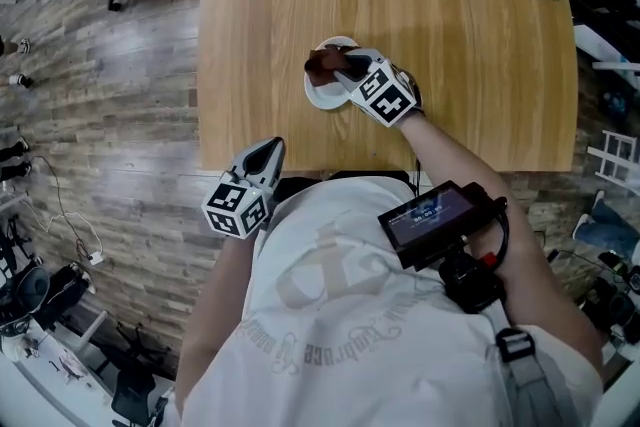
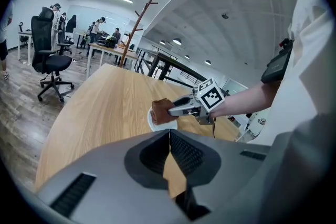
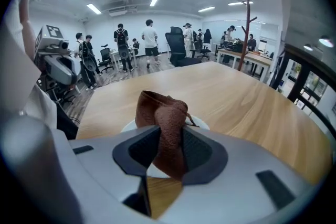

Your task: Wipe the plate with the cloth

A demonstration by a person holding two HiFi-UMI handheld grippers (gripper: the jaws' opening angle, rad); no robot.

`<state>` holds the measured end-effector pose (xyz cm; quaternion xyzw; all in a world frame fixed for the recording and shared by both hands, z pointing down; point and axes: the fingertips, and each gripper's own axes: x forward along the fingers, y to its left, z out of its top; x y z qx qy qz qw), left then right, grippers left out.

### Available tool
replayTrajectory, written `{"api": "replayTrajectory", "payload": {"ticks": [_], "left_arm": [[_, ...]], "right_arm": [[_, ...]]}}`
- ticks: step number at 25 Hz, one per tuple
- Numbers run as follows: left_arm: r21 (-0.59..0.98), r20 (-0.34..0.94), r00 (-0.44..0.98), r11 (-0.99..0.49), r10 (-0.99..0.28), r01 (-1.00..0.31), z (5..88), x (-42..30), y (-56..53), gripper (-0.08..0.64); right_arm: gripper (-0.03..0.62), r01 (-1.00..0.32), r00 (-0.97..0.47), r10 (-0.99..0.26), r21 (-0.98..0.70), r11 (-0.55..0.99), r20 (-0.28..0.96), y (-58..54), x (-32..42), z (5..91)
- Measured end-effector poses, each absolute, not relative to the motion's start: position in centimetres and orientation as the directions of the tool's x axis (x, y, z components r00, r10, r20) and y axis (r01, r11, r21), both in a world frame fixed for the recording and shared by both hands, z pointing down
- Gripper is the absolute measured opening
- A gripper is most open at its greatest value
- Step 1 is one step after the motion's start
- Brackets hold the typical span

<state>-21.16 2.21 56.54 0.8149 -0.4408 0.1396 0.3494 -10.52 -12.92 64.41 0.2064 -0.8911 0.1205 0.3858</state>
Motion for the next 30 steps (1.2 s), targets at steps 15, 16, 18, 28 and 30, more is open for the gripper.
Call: {"api": "replayTrajectory", "payload": {"ticks": [15, 16, 18, 28, 30], "left_arm": [[0.445, 0.537, 0.559, -0.351, -0.632, -0.824, 56.0, -21.2, 2.2, 0.012], [0.444, 0.539, 0.553, -0.344, -0.635, -0.827, 56.0, -21.4, 2.4, 0.012], [0.443, 0.544, 0.541, -0.328, -0.641, -0.834, 56.1, -21.8, 2.7, 0.012], [0.447, 0.549, 0.531, -0.311, -0.646, -0.839, 56.7, -22.5, 2.8, 0.014], [0.447, 0.549, 0.533, -0.314, -0.644, -0.838, 56.7, -22.7, 2.8, 0.012]], "right_arm": [[0.126, -0.416, -0.640, -0.212, -0.101, 0.904, 0.739, -10.7, -12.1, 64.3], [0.126, -0.435, -0.632, -0.236, -0.087, 0.896, 0.738, -11.8, -11.8, 64.2], [0.126, -0.476, -0.614, -0.282, -0.060, 0.877, 0.737, -13.9, -11.2, 64.0], [0.126, -0.490, -0.620, -0.271, -0.094, 0.867, 0.736, -16.0, -12.8, 64.4], [0.126, -0.448, -0.637, -0.235, -0.105, 0.888, 0.734, -14.5, -13.7, 64.4]]}}
